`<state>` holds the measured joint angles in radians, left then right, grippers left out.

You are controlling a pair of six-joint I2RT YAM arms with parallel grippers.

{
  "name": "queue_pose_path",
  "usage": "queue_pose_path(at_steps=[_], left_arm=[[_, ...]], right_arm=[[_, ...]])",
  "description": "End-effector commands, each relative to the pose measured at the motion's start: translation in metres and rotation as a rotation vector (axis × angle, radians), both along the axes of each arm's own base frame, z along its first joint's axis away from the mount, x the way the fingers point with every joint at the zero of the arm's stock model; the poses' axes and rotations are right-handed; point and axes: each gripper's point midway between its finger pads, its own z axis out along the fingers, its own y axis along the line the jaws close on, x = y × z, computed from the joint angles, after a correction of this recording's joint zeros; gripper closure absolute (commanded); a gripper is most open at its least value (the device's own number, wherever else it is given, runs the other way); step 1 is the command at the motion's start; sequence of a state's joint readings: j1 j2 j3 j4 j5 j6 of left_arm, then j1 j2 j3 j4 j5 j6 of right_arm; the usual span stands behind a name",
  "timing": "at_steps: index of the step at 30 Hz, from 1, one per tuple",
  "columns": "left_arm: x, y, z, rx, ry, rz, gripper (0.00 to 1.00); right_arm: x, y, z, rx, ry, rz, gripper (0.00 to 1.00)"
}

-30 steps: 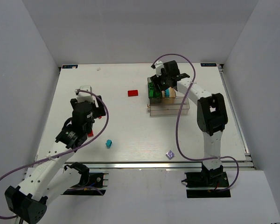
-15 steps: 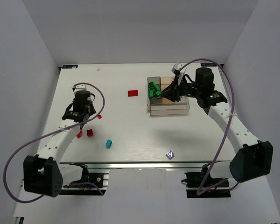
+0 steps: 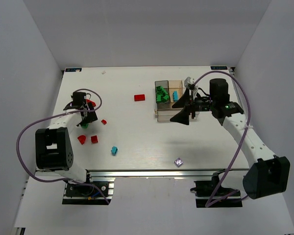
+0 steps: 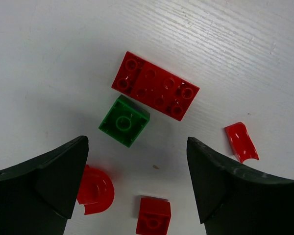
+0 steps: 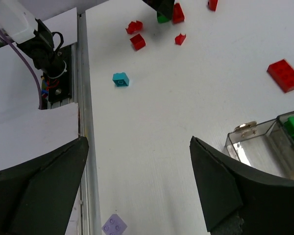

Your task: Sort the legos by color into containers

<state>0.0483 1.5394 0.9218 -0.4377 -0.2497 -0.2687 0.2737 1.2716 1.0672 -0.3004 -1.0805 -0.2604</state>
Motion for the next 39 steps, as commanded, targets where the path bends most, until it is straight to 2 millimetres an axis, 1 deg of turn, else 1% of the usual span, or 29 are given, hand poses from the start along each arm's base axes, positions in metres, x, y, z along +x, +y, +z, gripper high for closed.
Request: queue_pose_path(at_steps=[1,2,3,4,5,9,11,16,20,22,24,25,27,28,29,31,32,34,35,36,37,38,39], left_arm=[[0.023,0.004,0.016,0.021,-0.037,-0.047,0.10],[0.025,0.005,0.015,0.025,-0.028,-0.051,0.11],[0.031,0.007,0.020,0.037,-0.034,-0.052,0.11],[0.030,0.008,0.017,0.045,-0.010,-0.065,0.13],[0.029,0.011,0.011,0.046,0.014,-0.064,0.14],[0.023,0.017,-0.002,0.067,0.063,-0.077,0.19],[0.018,0.015,-0.010,0.058,0.074,-0.085,0.19],[0.011,0.008,-0.012,0.026,0.068,-0.103,0.17],[0.004,0.005,-0.024,0.009,0.095,-0.114,0.17],[0.003,0.003,-0.031,-0.004,0.114,-0.120,0.18],[0.004,0.002,-0.032,-0.007,0.114,-0.124,0.21],[0.004,0.002,-0.034,-0.008,0.120,-0.127,0.26],[0.007,0.003,-0.033,-0.001,0.115,-0.125,0.32],[0.007,0.007,-0.034,0.002,0.116,-0.116,0.37],[0.008,0.007,-0.035,0.003,0.118,-0.116,0.39],[0.009,0.007,-0.035,0.001,0.119,-0.115,0.47],[0.009,0.007,-0.036,-0.003,0.120,-0.112,0.57],[0.008,0.003,-0.035,-0.024,0.127,-0.114,0.66],[0.009,0.002,-0.027,-0.028,0.106,-0.115,0.74],[0.010,0.000,-0.022,-0.039,0.091,-0.112,0.80],[0.010,-0.010,-0.015,-0.057,0.077,-0.136,0.83],[0.009,-0.015,-0.009,-0.068,0.063,-0.148,0.92],[0.011,-0.022,0.011,-0.097,0.005,-0.161,0.94]], right_arm=[[-0.008,-0.003,0.024,0.046,-0.100,0.029,0.11],[-0.007,-0.005,0.023,0.047,-0.100,0.022,0.11],[-0.006,-0.006,0.024,0.047,-0.106,0.017,0.11],[-0.006,-0.006,0.023,0.046,-0.104,0.012,0.11],[-0.002,-0.011,0.023,0.047,-0.108,-0.005,0.11],[-0.003,-0.013,0.024,0.054,-0.109,-0.010,0.11],[-0.002,-0.015,0.026,0.060,-0.115,-0.017,0.11],[0.002,-0.019,0.025,0.065,-0.107,-0.032,0.11],[0.003,-0.020,0.024,0.071,-0.094,-0.035,0.11],[0.004,-0.022,0.023,0.070,-0.087,-0.043,0.11],[0.005,-0.022,0.022,0.070,-0.084,-0.046,0.11],[0.005,-0.023,0.022,0.070,-0.085,-0.049,0.11],[0.006,-0.024,0.022,0.072,-0.081,-0.052,0.11],[0.007,-0.025,0.022,0.074,-0.080,-0.054,0.11],[0.006,-0.025,0.021,0.074,-0.078,-0.053,0.11],[0.008,-0.027,0.021,0.075,-0.075,-0.060,0.11],[0.008,-0.027,0.020,0.075,-0.072,-0.061,0.11],[0.008,-0.028,0.020,0.075,-0.074,-0.063,0.11],[0.008,-0.027,0.020,0.075,-0.074,-0.063,0.11],[0.009,-0.030,0.019,0.073,-0.071,-0.072,0.12],[0.009,-0.029,0.019,0.071,-0.072,-0.073,0.12],[0.012,-0.031,0.017,0.061,-0.071,-0.095,0.15],[0.013,-0.031,0.015,0.053,-0.074,-0.107,0.18]])
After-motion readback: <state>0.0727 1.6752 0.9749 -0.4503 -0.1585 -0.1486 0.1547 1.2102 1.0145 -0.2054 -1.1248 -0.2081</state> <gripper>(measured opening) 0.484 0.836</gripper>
